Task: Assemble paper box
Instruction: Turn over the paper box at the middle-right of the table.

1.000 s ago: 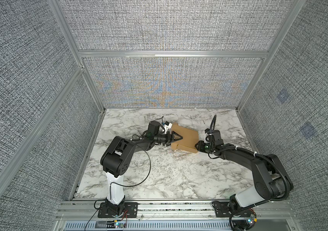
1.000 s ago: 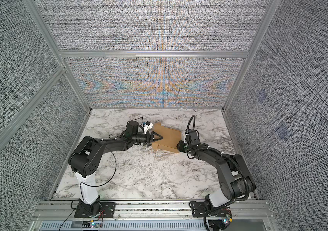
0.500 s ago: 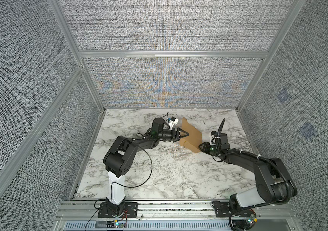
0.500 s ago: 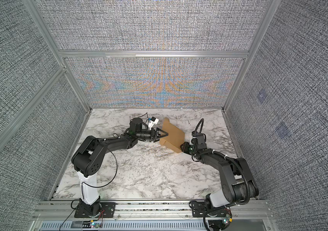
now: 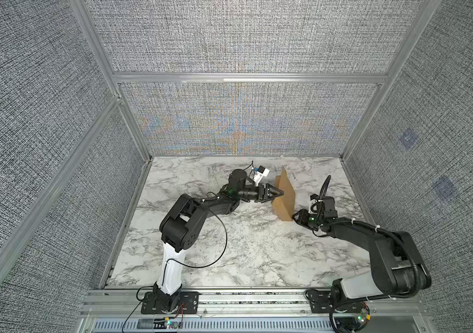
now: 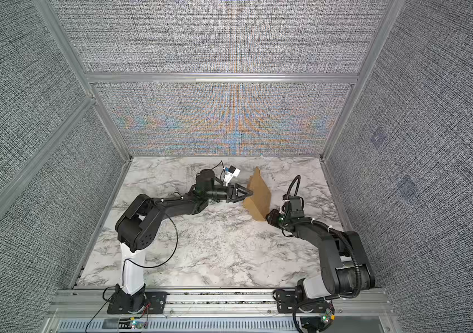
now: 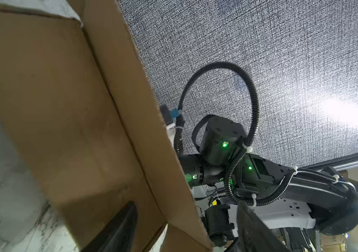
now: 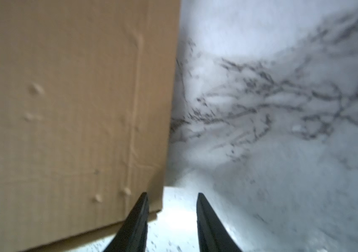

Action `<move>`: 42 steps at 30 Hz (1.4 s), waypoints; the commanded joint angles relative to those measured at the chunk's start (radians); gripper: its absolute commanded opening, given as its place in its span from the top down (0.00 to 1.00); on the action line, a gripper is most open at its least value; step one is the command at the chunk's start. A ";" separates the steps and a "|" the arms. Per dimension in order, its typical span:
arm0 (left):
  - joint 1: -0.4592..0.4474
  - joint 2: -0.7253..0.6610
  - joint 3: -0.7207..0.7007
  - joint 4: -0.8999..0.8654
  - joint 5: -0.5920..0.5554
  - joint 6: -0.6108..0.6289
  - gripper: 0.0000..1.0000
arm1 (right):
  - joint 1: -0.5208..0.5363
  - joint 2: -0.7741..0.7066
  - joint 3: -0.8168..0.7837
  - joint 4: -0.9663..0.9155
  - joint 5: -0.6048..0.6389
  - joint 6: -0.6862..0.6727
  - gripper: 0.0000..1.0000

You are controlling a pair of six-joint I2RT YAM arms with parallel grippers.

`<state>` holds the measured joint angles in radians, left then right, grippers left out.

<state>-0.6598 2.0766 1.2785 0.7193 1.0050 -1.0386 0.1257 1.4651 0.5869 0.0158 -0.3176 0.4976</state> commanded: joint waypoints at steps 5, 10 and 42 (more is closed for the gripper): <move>-0.018 0.011 0.014 0.000 0.032 -0.045 0.26 | -0.037 -0.044 -0.011 -0.101 0.008 -0.038 0.61; -0.044 0.029 0.036 0.032 0.039 -0.069 0.26 | -0.046 -0.046 -0.009 -0.095 0.002 -0.032 0.62; 0.003 -0.007 0.104 -0.192 0.000 0.153 0.26 | -0.245 -0.039 0.193 -0.237 -0.015 -0.182 0.61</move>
<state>-0.6662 2.0495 1.3491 0.6228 1.0370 -0.9916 -0.1143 1.3853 0.7189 -0.1993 -0.3176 0.3580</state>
